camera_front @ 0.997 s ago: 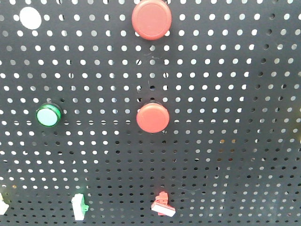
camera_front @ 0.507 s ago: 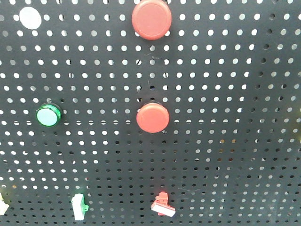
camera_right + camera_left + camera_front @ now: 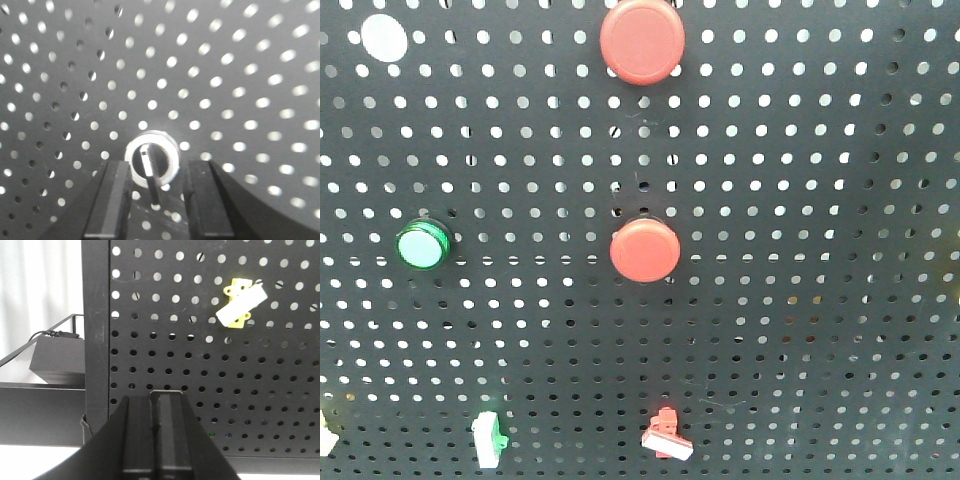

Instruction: Rotate knob clockwise with right arm

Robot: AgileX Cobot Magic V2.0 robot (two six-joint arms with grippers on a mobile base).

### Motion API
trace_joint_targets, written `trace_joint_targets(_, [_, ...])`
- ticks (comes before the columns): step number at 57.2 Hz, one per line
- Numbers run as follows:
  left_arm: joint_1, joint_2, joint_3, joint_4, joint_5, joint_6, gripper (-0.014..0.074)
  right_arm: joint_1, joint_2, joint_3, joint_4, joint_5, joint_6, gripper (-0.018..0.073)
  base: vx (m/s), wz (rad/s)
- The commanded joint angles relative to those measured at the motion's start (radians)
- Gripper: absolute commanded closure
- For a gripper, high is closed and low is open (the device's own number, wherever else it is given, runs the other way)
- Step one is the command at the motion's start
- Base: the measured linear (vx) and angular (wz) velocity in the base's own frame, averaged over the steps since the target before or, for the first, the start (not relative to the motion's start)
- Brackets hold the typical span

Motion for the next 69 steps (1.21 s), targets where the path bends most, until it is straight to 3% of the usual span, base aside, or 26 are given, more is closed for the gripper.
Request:
trace_joint_targets(1, [0.002,0.000,0.013,-0.008,-0.082,-0.006,0.0603,0.000,0.017,-0.025,-0.015,-0.091,-0.010,0.0234,0.00,0.00])
trace_joint_targets(35, [0.002,0.000,0.013,-0.008,-0.082,-0.006,0.0603,0.000,0.091,-0.025,-0.018,-0.120,-0.010,0.0400,0.00,0.00])
trace_joint_targets(46, [0.002,0.000,0.013,-0.008,-0.082,-0.006,0.0603,0.000,0.115,-0.025,-0.012,-0.118,0.018,0.0496,0.00,0.00])
trace_joint_targets(54, [0.002,0.000,0.013,-0.008,-0.082,-0.006,0.0603,0.000,0.120,-0.025,-0.007,-0.109,0.169,0.0575,0.00,0.00])
trace_joint_targets(69, [0.002,0.000,0.013,-0.008,-0.082,-0.006,0.0603,0.000,0.120,-0.025,-0.007,-0.109,0.672,0.0568,0.00,0.00])
